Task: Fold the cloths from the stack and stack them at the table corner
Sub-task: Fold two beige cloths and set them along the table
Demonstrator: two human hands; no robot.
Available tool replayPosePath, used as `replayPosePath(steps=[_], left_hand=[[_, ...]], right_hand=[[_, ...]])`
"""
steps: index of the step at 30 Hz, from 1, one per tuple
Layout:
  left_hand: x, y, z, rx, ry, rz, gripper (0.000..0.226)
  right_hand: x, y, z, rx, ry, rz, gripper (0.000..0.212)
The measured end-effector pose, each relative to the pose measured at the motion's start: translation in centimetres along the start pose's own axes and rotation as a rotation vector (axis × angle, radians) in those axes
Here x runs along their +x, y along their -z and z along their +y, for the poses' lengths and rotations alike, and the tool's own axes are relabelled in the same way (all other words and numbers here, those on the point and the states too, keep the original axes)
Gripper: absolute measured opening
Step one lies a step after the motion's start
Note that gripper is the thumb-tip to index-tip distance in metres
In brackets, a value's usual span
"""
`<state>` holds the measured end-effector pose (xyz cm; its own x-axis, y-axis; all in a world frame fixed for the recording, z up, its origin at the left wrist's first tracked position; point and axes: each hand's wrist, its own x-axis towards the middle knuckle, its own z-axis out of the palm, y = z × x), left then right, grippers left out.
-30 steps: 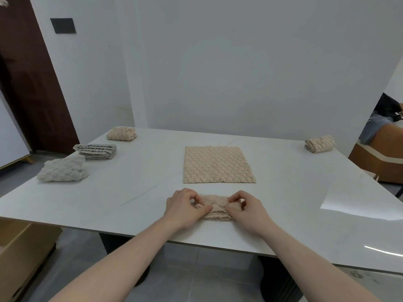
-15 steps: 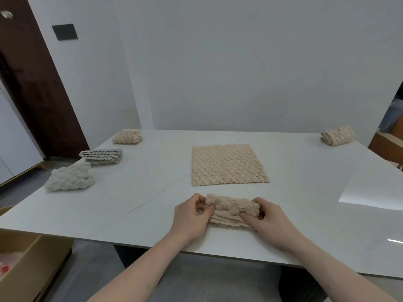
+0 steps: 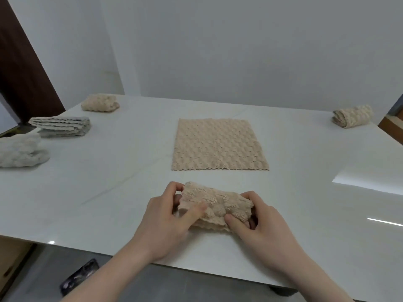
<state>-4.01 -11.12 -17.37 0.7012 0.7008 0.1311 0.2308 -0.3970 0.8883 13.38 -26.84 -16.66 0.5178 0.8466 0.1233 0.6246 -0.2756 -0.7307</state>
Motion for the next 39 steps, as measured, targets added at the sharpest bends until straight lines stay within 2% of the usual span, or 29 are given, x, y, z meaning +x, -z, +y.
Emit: replayPosePath(steps=[1,4,8,12,16,18,20,23,28,32,36,39], left_hand=[[0.0,-0.1,0.1,0.002,0.007,0.005,0.053],[0.3,-0.5,-0.9,0.055,0.052,0.035,0.033],[0.5,-0.2,-2.4,0.11,0.158,-0.004,0.036],[0.9,-0.7,-0.9,0.124,0.289,-0.058,0.021],[1.6,-0.4,3.2,0.109,0.455,-0.115,0.01],[1.6,1.0,6.6,0.03,0.545,-0.137,0.009],[1.2,2.9,10.8,-0.064,0.599,-0.099,0.015],[0.7,5.7,16.1,-0.206,0.629,-0.117,0.025],[1.3,6.2,20.7,-0.32,0.649,-0.205,0.025],[2.7,4.3,22.8,-0.293,0.641,-0.289,0.027],[3.7,1.1,24.3,-0.184,0.656,-0.32,0.051],[4.1,-3.0,26.0,-0.153,0.672,-0.302,0.047]], right_hand=[[0.0,0.0,0.1,0.001,0.003,-0.011,0.027],[0.2,0.0,0.5,0.013,-0.018,-0.053,0.029],[0.4,0.0,0.5,-0.001,-0.074,-0.1,0.022],[1.1,0.4,-0.3,0.087,-0.214,-0.172,0.027],[2.8,2.0,-4.4,0.399,-0.517,-0.196,0.039],[3.2,4.1,-7.5,0.553,-0.695,-0.198,0.034],[2.7,6.9,-10.4,0.651,-0.798,-0.209,0.024],[1.2,11.2,-13.3,0.623,-0.814,-0.332,0.012],[-0.4,16.2,-14.6,0.618,-0.862,-0.389,0.031],[-0.5,19.4,-13.9,0.69,-0.862,-0.341,0.03],[-0.2,22.8,-11.4,0.643,-0.786,-0.226,0.024],[0.1,26.6,-8.3,0.579,-0.707,-0.223,0.015]])
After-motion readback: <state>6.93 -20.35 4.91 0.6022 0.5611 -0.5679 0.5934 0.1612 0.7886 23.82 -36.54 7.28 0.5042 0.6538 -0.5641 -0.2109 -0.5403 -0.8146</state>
